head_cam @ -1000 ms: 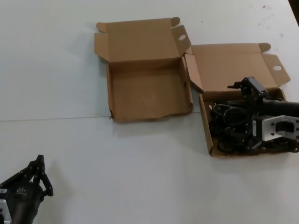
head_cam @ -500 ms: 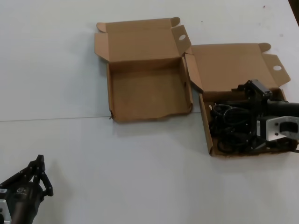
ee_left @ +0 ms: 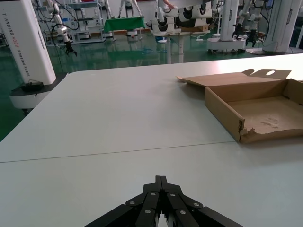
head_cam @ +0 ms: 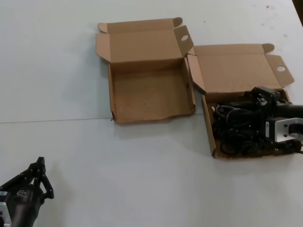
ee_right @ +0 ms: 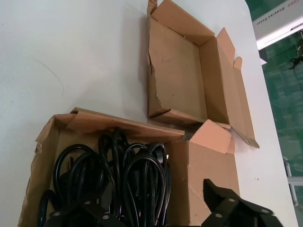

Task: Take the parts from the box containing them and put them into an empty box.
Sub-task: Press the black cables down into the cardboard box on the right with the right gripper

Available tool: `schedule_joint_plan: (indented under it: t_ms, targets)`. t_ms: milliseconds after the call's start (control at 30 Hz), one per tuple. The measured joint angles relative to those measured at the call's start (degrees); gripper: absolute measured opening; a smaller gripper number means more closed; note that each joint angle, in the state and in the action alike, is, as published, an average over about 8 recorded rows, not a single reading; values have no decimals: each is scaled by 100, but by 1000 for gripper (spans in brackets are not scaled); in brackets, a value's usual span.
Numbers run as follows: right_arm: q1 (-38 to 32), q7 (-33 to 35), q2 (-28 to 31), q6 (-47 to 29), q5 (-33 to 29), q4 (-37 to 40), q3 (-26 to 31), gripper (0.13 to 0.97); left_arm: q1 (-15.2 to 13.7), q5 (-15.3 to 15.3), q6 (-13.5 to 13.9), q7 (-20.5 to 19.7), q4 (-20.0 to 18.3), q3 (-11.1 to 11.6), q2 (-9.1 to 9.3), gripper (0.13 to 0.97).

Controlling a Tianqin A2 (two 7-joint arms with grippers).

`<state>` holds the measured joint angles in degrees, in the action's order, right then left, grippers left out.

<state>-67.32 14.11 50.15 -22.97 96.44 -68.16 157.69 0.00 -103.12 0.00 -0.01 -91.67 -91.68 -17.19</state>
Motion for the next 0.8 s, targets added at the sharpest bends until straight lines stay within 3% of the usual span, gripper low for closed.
schedule_joint_plan:
  t_ms: [133,400,800]
  targets:
    - [12,0,-24,17,23,65,0,704,0,0,0,0,0,0,0,156]
    - [51,0,-92,34,62,215,-3,491,0,0,0,0,0,0,0,156]
    - [188,0,-251,-22,-32,508,-217,284,0,0,0,-1,0,0,0,156]
